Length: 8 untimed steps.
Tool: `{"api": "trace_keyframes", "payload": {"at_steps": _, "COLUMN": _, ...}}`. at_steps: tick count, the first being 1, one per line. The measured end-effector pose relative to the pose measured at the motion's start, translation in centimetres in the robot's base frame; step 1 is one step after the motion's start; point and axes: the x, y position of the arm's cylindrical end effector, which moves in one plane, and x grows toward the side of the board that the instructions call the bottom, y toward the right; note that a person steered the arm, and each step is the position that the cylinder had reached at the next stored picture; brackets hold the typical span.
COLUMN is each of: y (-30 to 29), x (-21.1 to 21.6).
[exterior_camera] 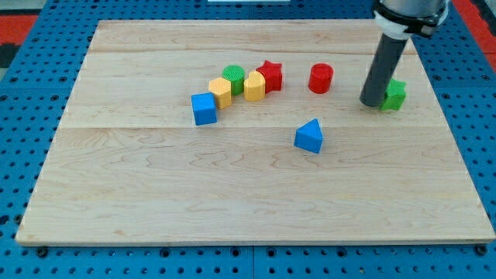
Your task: Move the blue triangle into the green star
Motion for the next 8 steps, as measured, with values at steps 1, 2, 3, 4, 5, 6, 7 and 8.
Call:
{"api": "trace_keyframes", "payload": {"at_steps": 1, "y": -5.1, "x": 0.9}}
{"api": "trace_keyframes", "payload": {"at_steps": 2, "y": -8.5, "x": 3.3}}
{"api": "trace_keyframes", "payload": {"at_steps": 3, "y": -10.8, "x": 5.7}}
{"api": "trace_keyframes", "payload": {"at_steps": 4, "y": -10.5, "x": 11.1}}
{"api": "trace_keyframes", "payload": {"at_steps": 5, "y": -10.5, "x": 11.5}}
{"api": "trace_keyframes", "payload": {"at_steps": 6, "y": -7.6, "x": 9.9}}
{"api": "trace_keyframes", "payload": {"at_steps": 7, "y": -3.4, "x": 3.9}}
{"api": "trace_keyframes", "payload": {"at_steps": 8, "y": -1.7, "x": 0.8}}
